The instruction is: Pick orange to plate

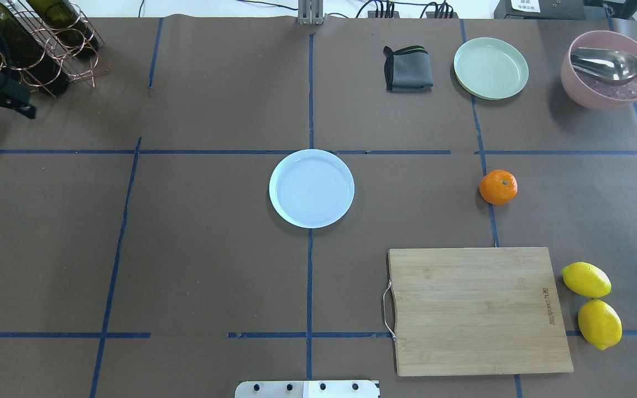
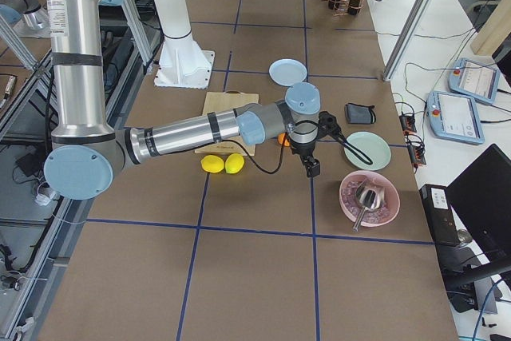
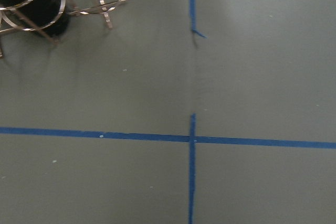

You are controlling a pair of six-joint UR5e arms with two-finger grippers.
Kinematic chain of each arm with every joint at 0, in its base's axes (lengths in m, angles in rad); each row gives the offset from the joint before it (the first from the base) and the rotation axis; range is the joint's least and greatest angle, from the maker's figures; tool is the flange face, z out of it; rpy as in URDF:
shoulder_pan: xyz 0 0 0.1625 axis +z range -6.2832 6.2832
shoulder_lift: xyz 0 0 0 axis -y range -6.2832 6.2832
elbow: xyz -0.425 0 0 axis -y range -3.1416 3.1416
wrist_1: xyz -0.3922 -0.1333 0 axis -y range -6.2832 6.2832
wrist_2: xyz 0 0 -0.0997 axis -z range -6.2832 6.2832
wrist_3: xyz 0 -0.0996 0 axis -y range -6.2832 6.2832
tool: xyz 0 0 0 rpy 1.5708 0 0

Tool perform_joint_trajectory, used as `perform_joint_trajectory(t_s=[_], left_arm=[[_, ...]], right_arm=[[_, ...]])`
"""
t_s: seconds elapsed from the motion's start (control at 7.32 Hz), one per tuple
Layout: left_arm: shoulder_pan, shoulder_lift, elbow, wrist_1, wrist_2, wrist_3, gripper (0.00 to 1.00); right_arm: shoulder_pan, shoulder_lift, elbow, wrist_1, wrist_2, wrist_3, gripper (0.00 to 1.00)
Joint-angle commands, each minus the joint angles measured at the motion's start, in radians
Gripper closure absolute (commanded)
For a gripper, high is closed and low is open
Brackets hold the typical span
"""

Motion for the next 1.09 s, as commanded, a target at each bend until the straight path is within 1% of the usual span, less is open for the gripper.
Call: perform_joint_trajectory(t_s=[0.0, 0.27, 0.41, 0.55, 0.68, 0.96], left_arm=[[-0.184, 0.101, 0.104, 0.014, -0.019, 0.448, 0.0], [-0.293, 0.205, 0.114, 0.016, -0.013, 0.668, 0.0], [-0.303, 0.236, 0.112, 0.019, -0.01, 0.739, 0.0], [-0.314, 0.274, 0.104, 0.025, -0.013, 0.747, 0.0], [-0.312, 0.271, 0.113, 0.026, -0.015, 0.746, 0.0], [-0.312, 0.274, 0.115, 0.026, -0.016, 0.743, 0.0]], right_arm=[[-0.032, 0.038, 0.002, 0.0, -0.001, 0.038, 0.0], [-0.099, 0.09, 0.036, -0.002, -0.012, 0.19, 0.0], [-0.136, 0.123, 0.039, -0.002, -0.014, 0.241, 0.0], [-0.199, 0.161, 0.035, 0.0, -0.015, 0.337, 0.0], [-0.257, 0.196, 0.035, 0.0, -0.035, 0.444, 0.0], [-0.412, 0.226, 0.032, 0.001, -0.229, 0.61, 0.0]])
